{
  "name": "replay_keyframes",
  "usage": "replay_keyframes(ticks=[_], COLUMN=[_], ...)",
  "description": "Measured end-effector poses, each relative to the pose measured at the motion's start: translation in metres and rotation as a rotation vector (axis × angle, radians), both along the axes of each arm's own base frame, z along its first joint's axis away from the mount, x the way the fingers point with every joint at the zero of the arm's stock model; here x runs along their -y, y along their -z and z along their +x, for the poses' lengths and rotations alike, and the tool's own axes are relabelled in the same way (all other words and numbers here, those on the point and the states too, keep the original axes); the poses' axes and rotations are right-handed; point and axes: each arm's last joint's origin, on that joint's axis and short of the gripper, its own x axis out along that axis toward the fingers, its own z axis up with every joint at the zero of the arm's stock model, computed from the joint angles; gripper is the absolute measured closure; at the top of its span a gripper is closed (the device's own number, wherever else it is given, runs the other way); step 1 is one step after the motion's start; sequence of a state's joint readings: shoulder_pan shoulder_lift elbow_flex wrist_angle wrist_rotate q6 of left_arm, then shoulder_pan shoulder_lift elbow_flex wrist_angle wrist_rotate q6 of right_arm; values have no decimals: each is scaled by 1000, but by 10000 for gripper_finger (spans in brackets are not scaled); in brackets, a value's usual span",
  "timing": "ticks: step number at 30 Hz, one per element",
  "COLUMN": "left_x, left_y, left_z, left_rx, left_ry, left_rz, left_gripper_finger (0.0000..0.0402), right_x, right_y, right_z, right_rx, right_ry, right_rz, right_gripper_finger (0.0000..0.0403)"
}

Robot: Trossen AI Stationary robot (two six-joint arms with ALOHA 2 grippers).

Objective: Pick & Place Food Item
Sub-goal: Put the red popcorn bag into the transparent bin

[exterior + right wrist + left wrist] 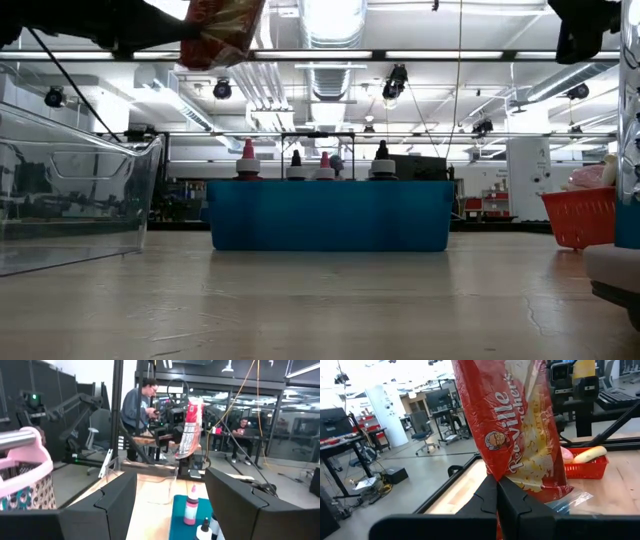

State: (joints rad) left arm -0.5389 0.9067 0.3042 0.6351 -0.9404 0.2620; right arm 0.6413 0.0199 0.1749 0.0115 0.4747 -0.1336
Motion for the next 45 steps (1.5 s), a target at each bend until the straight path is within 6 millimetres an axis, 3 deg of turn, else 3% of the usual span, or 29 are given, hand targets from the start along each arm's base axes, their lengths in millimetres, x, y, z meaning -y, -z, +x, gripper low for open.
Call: replay_keyframes(ticks=[6,9,13,16,20,25,30,37,45], left_x=[-3,-4,-3,-1,3,10,15,18,11], left_y=[1,1,-1,-2,1,8,15,8,-2], left_z=[-11,-16,-20,-23,-27,-36,-49,-68,-89], left_rx=[10,23,23,15,-9,-14,-75,-163,-407], left_ry=[-37,-36,-42,-24,36,214,254,302,366], left_rz=[11,4,20,46,74,55,12,-69,-289], left_gripper_finger=[401,401,401,401,401,401,401,401,401], right_x=[2,5,9,1,-4,-4,-4,-4,-4], right_y=[-5,-8,-3,5,3,4,5,5,5], right_z=[-2,-3,-2,0,-2,-2,-2,-2,-2], right_rx=[51,72,7,-27,0,-12,-41,-46,-50], right_ry=[18,119,238,12,-174,-179,-187,-190,-192], right_rz=[13,-28,80,-32,-21,-6,35,55,62], right_gripper_finger=[172,167,163,160,163,165,158,158,162])
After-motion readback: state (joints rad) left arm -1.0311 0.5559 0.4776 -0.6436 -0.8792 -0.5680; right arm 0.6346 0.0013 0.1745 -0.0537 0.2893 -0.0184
